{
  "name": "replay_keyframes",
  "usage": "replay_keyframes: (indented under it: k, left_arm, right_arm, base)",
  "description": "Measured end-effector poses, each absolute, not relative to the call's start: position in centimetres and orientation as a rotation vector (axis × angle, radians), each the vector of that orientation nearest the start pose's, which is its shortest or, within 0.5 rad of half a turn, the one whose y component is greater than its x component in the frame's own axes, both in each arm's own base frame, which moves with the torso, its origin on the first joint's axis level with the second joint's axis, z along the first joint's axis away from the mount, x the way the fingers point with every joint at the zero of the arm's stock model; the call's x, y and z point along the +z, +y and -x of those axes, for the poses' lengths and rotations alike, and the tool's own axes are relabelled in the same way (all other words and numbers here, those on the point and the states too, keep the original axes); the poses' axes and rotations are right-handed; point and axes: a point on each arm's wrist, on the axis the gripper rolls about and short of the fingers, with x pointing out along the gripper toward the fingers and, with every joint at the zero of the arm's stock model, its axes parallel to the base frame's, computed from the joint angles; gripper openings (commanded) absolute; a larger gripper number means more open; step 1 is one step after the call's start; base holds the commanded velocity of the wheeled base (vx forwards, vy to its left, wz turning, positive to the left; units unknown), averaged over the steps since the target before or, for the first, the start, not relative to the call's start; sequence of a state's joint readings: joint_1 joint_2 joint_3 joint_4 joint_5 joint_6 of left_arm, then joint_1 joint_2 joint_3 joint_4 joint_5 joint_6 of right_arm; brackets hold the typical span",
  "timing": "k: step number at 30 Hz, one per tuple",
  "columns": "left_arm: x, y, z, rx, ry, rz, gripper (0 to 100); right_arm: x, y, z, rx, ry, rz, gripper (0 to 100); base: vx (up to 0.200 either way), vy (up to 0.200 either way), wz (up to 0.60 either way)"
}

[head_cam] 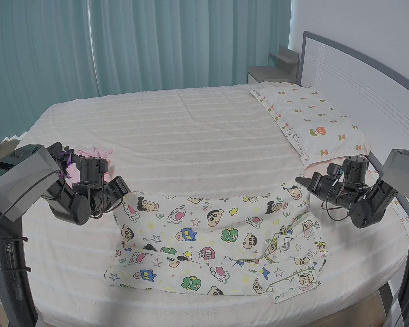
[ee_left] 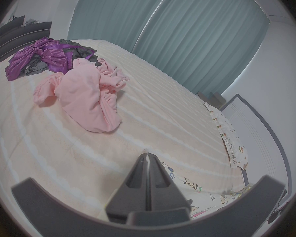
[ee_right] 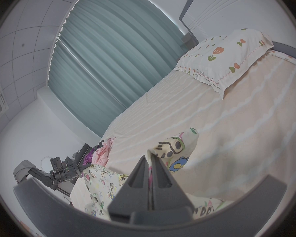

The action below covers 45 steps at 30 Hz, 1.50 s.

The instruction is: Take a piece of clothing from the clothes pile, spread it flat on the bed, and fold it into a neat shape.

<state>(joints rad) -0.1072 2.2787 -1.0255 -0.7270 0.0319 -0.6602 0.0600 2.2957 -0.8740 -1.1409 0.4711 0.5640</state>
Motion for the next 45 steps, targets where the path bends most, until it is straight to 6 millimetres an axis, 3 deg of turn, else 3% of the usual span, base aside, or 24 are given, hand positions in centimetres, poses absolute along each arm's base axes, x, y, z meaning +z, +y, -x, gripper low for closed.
replay_keyframes:
  k: [22,44,45]
  left_arm:
    - [1.4,-4.1,-35.8,0.06,0.45,0.624,0]
    - [-3.5,-4.3,-31.5,0.051,0.628,0.606,0]
    - [-3.7,-4.3,-31.4,0.053,0.634,0.606,100]
  right_arm:
    - [0.9,3.5,-33.2,0.466,0.444,-0.495,0]
    - [-5.3,2.1,-27.6,0.427,0.666,-0.361,0]
    - [-5.5,2.1,-27.5,0.425,0.673,-0.358,0]
  base:
    - [0.0,0.0,0.0]
    - [0.0,0.0,0.0]
    - [0.0,0.0,0.0]
